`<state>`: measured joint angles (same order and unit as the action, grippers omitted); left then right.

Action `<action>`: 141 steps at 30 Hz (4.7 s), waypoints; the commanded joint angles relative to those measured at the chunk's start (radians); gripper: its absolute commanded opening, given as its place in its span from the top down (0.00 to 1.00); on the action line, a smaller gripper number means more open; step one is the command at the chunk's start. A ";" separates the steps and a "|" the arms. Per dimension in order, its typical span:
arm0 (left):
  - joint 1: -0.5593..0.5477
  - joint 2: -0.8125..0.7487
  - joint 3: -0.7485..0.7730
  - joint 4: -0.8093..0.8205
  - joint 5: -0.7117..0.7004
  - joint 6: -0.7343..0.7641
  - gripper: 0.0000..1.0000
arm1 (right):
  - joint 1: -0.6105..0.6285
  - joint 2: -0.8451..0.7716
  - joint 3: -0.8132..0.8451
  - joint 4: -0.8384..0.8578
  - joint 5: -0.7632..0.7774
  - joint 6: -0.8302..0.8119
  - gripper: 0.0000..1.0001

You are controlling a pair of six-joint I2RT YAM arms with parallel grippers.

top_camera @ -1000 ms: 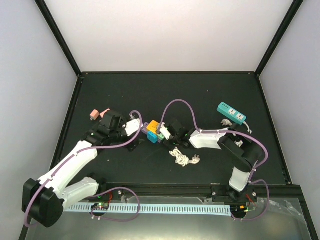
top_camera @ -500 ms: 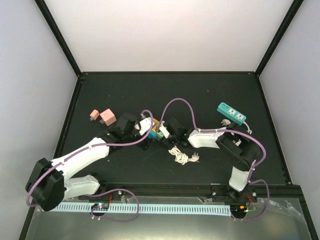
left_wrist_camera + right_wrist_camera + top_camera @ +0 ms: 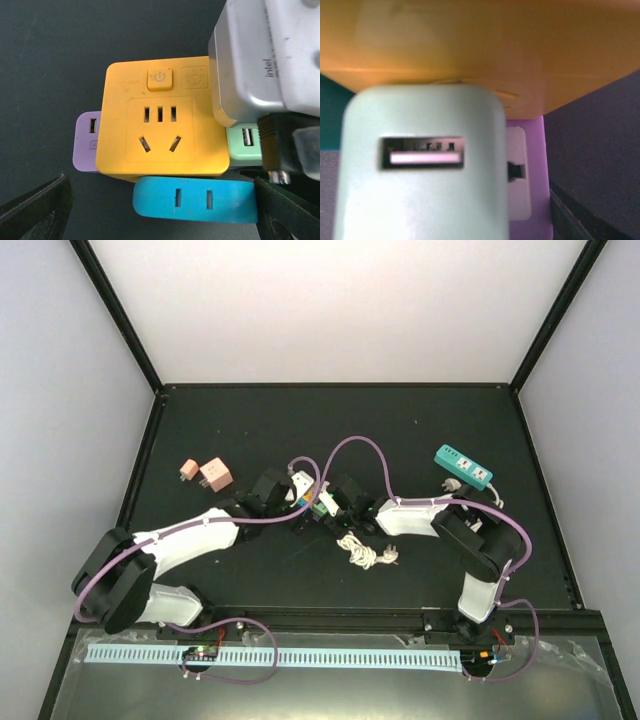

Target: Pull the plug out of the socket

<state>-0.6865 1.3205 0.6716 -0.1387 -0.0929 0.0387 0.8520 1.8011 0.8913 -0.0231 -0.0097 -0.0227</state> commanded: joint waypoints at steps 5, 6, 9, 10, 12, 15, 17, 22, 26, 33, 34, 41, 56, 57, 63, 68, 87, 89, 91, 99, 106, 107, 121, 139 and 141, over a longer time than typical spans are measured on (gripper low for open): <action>-0.007 0.002 0.041 -0.020 -0.055 -0.019 0.01 | -0.004 0.053 0.002 -0.015 -0.002 0.014 0.55; -0.007 -0.017 0.032 -0.025 -0.049 -0.009 0.01 | -0.004 0.054 0.001 -0.014 -0.003 0.012 0.56; 0.000 -0.063 0.010 -0.045 -0.066 0.013 0.01 | -0.004 0.062 0.001 -0.015 -0.004 0.010 0.56; 0.010 -0.075 0.006 -0.054 -0.069 0.012 0.01 | -0.006 0.063 0.000 -0.015 -0.004 0.009 0.56; 0.041 -0.088 0.005 -0.078 -0.051 0.001 0.02 | -0.007 0.063 0.000 -0.015 -0.003 0.007 0.56; 0.068 -0.099 0.003 -0.105 -0.031 0.001 0.03 | -0.009 0.063 0.000 -0.015 -0.001 0.007 0.56; 0.075 -0.112 0.007 -0.118 -0.011 0.011 0.05 | -0.009 0.064 0.000 -0.017 0.000 0.008 0.57; 0.050 -0.164 -0.018 -0.085 0.062 0.028 0.05 | -0.009 0.065 0.001 -0.017 -0.004 0.010 0.57; 0.024 -0.132 -0.021 -0.031 0.081 -0.009 0.05 | -0.010 0.072 0.006 -0.020 -0.006 0.013 0.57; -0.014 -0.018 0.031 0.007 0.018 -0.047 0.04 | -0.009 0.072 0.008 -0.020 -0.004 0.013 0.57; -0.020 -0.004 0.043 0.007 0.004 -0.052 0.04 | -0.010 0.073 0.008 -0.021 -0.004 0.013 0.57; -0.054 0.062 0.066 0.018 -0.154 -0.059 0.04 | -0.010 0.073 0.008 -0.023 -0.002 0.017 0.57; -0.030 -0.012 0.077 -0.165 -0.175 0.020 0.05 | -0.024 0.079 0.002 -0.018 -0.006 0.018 0.59; -0.023 -0.018 0.074 -0.178 -0.171 0.025 0.05 | -0.024 0.080 0.002 -0.018 -0.008 0.018 0.59; 0.042 -0.085 0.043 -0.175 -0.008 0.111 0.09 | -0.027 0.075 0.001 -0.018 -0.019 0.011 0.60; 0.078 -0.114 0.034 -0.169 0.149 0.200 0.16 | -0.026 0.070 -0.004 -0.016 -0.022 0.006 0.59; 0.151 -0.209 -0.039 -0.138 0.310 0.222 0.26 | -0.026 0.072 -0.009 -0.015 -0.013 0.018 0.59; 0.134 -0.194 -0.037 -0.128 0.310 0.206 0.14 | -0.025 0.075 -0.008 -0.017 -0.013 0.019 0.59; 0.117 -0.160 -0.028 -0.116 0.286 0.182 0.09 | -0.026 0.075 -0.006 -0.017 -0.014 0.020 0.58; 0.106 0.020 0.079 -0.141 0.102 0.127 0.24 | -0.026 0.070 -0.007 -0.018 -0.015 0.023 0.57; 0.108 -0.033 0.031 -0.111 0.162 0.182 0.47 | -0.025 0.041 -0.012 -0.018 -0.053 0.019 0.39; 0.109 -0.033 0.024 -0.109 0.172 0.192 0.51 | -0.026 0.033 -0.012 -0.020 -0.059 0.017 0.35; 0.113 -0.064 0.008 -0.135 0.195 0.272 0.74 | -0.087 -0.216 -0.017 -0.109 -0.279 0.007 0.00; 0.099 -0.061 0.015 -0.192 0.308 0.362 0.93 | -0.285 -0.413 0.038 -0.278 -0.564 -0.029 0.09; 0.096 -0.071 0.008 -0.194 0.313 0.376 0.95 | -0.284 -0.399 0.069 -0.261 -0.604 0.005 0.19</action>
<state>-0.5732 1.2800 0.6846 -0.2893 0.1505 0.3538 0.5705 1.4139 0.8890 -0.2951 -0.5186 -0.0650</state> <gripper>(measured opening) 0.182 0.889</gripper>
